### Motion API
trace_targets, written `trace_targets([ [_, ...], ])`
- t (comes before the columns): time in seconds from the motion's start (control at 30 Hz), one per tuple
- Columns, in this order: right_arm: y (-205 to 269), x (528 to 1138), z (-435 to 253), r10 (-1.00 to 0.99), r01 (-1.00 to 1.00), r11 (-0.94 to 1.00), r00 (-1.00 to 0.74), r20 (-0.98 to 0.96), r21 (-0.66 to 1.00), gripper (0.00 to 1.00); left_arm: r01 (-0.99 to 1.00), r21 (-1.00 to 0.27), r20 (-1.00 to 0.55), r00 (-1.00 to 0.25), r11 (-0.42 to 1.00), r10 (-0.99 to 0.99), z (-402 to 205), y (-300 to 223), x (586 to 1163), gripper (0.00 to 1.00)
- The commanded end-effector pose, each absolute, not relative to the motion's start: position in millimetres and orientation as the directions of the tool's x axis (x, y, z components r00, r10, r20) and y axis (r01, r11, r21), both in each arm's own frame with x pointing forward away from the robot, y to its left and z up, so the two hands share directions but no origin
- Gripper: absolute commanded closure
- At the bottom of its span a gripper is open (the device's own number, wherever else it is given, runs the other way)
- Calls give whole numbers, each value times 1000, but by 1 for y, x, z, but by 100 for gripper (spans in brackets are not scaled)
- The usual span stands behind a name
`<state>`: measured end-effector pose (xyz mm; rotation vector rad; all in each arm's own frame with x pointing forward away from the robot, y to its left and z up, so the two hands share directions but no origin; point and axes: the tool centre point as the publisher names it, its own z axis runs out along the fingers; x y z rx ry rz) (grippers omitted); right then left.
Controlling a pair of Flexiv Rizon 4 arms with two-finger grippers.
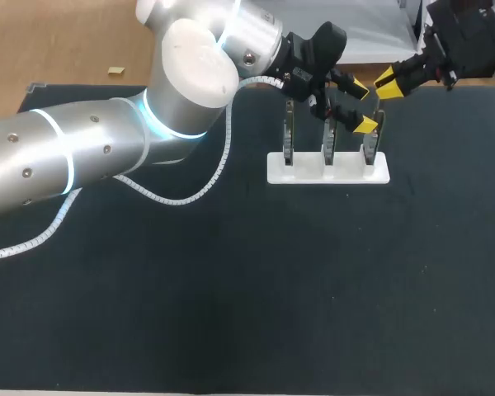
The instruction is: Pick up the optical module with the left hand, and insert it into the network port with the right hand.
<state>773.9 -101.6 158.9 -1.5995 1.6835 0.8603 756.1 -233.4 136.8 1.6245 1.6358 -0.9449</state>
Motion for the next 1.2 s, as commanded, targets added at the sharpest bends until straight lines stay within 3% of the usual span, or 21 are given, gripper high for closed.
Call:
trace_targets([
  [0.03, -102, 774, 159, -568, -999, 39, -41, -822, 23, 0, 998, -57, -838, -34, -26, 545, 137, -235, 759, 0],
  [0.53, -108, 778, 174, -463, -997, 46, -75, -883, 60, 0, 998, -57, -838, -34, -26, 545, 137, -235, 759, 0],
  [1.0, -108, 777, 176, -481, -998, 39, -67, -874, 55, 2, 998, -57, -838, -34, -26, 545, 137, -235, 759, 0],
  [1.03, -109, 777, 176, -480, -998, 40, -67, -875, 54, 52, 998, -57, -838, -34, -26, 545, 137, -235, 759, 0],
  [1.07, -109, 777, 176, -480, -998, 41, -66, -875, 53, 70, 998, -57, -838, -34, -26, 545, 137, -235, 759, 0],
  [1.1, -109, 777, 176, -479, -998, 43, -67, -875, 53, 95, 998, -57, -838, -34, -26, 545, 137, -235, 759, 0],
  [1.13, -109, 777, 176, -479, -998, 44, -67, -875, 52, 100, 998, -57, -838, -34, -26, 545, 137, -235, 759, 0],
  [1.2, -109, 778, 176, -480, -998, 45, -67, -875, 51, 100, 998, -57, -838, -34, -26, 545, 137, -235, 759, 0],
])
